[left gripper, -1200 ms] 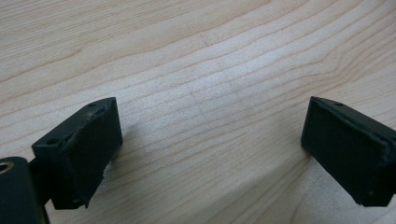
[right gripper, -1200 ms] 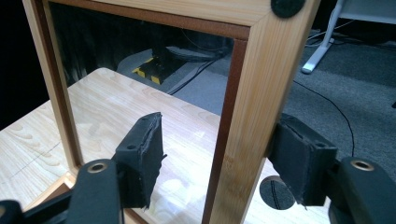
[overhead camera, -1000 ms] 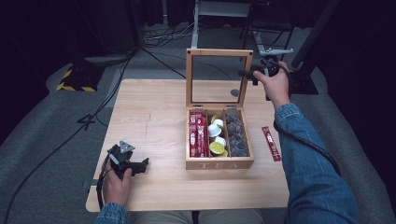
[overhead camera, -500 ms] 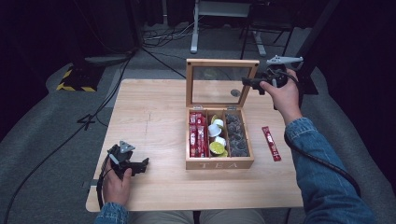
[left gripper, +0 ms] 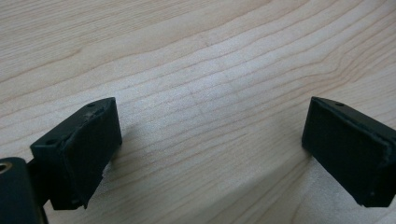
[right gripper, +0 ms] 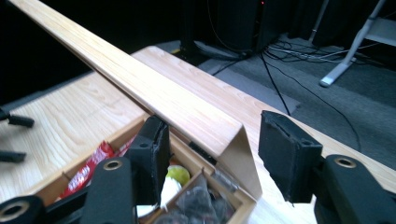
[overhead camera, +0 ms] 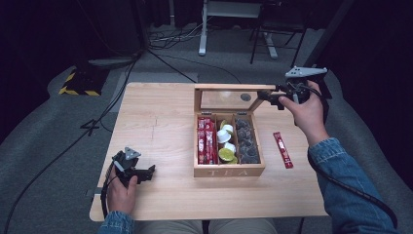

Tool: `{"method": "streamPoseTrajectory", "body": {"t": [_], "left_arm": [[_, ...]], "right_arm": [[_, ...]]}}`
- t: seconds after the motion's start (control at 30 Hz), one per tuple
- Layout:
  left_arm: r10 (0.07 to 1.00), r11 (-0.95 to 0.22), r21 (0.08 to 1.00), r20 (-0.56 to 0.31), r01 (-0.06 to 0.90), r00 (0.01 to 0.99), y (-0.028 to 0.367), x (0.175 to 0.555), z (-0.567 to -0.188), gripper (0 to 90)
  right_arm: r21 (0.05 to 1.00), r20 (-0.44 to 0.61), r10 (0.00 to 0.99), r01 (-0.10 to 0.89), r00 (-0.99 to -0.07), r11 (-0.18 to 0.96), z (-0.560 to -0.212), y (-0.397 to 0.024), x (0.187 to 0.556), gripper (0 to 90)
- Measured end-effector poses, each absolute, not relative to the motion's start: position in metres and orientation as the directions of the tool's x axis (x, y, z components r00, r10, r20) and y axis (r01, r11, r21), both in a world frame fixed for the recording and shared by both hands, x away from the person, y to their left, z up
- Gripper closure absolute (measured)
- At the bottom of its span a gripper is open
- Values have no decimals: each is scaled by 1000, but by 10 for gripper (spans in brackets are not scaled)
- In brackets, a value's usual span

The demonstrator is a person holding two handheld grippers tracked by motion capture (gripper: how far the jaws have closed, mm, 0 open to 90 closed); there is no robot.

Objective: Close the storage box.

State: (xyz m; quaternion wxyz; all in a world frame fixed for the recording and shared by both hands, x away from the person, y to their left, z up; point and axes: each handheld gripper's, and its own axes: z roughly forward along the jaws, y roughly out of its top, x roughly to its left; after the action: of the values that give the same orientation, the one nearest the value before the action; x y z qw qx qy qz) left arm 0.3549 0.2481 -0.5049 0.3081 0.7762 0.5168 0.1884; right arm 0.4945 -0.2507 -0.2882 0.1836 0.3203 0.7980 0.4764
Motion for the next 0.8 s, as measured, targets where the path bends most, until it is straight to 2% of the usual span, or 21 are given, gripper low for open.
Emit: {"method": "streamPoseTrajectory", "body": {"t": [0.8], "left_arm": [[918, -277, 673, -25, 686, 395, 248, 355, -505, 50]], "right_arm": [[815, -85, 640, 316, -764, 485, -308, -249, 442, 431]]}}
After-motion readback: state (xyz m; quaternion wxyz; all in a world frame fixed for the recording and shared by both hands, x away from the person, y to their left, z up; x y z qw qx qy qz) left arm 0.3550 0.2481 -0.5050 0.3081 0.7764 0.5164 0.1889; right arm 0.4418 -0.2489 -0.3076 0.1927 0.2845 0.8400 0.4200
